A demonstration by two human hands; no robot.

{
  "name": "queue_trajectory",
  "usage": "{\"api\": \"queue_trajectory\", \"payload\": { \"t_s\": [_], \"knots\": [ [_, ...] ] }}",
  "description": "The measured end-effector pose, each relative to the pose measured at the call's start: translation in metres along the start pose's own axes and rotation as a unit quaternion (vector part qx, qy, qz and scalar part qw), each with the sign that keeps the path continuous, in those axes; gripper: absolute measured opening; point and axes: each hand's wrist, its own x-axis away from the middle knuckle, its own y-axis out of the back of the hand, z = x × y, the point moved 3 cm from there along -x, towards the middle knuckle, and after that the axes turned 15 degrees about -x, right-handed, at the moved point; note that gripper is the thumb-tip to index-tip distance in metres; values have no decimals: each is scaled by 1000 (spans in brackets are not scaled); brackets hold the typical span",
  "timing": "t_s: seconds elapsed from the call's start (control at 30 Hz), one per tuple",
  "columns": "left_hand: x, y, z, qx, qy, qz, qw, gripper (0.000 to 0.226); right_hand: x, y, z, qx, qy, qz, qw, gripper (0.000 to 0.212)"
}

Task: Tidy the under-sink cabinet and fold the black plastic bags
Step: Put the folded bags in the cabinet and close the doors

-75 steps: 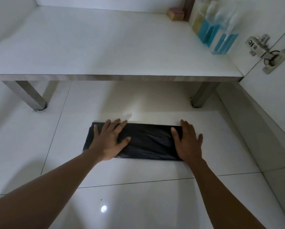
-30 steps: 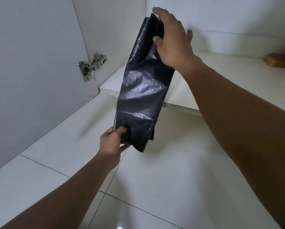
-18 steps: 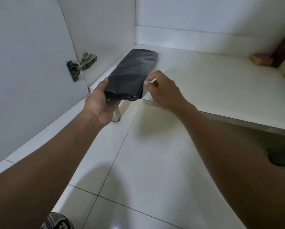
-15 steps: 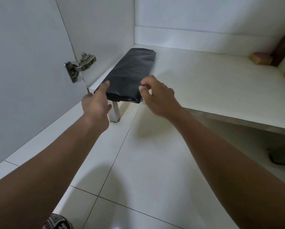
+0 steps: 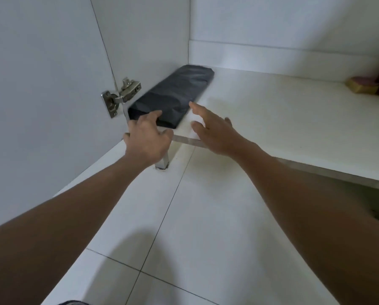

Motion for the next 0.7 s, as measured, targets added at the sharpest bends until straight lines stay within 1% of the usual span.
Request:
{"api": "queue_trajectory", "payload": {
  "t_s": [0.07, 0.17, 0.27, 0.4, 0.47, 0.53, 0.7],
  "knots": [
    [2, -2, -1, -16, -33, -51, 998, 51, 18, 14, 4, -32, 16, -17, 999, 54],
    [-1, 5, -20, -21, -80, -88, 993, 47, 42, 55, 16, 29, 14, 1, 999, 55],
    [-16, 26, -52, -35, -136, -82, 987, 44, 56, 110, 42, 132, -4, 22, 991, 57],
    [-30, 63, -90, -62, -190, -67, 977, 47, 73, 172, 78, 254, -55, 26, 965, 59],
    [-26, 89, -99, -69, -213, -66, 972, 48, 85, 189, 101, 267, -65, -1, 961, 59],
    [-18, 119, -101, -74, -226, -74, 968, 50, 98, 200, 128, 259, -62, -52, 962, 59],
    [20, 213, -95, -116, -248, -105, 956, 51, 130, 208, 209, 220, -30, -144, 964, 58]
  ]
}}
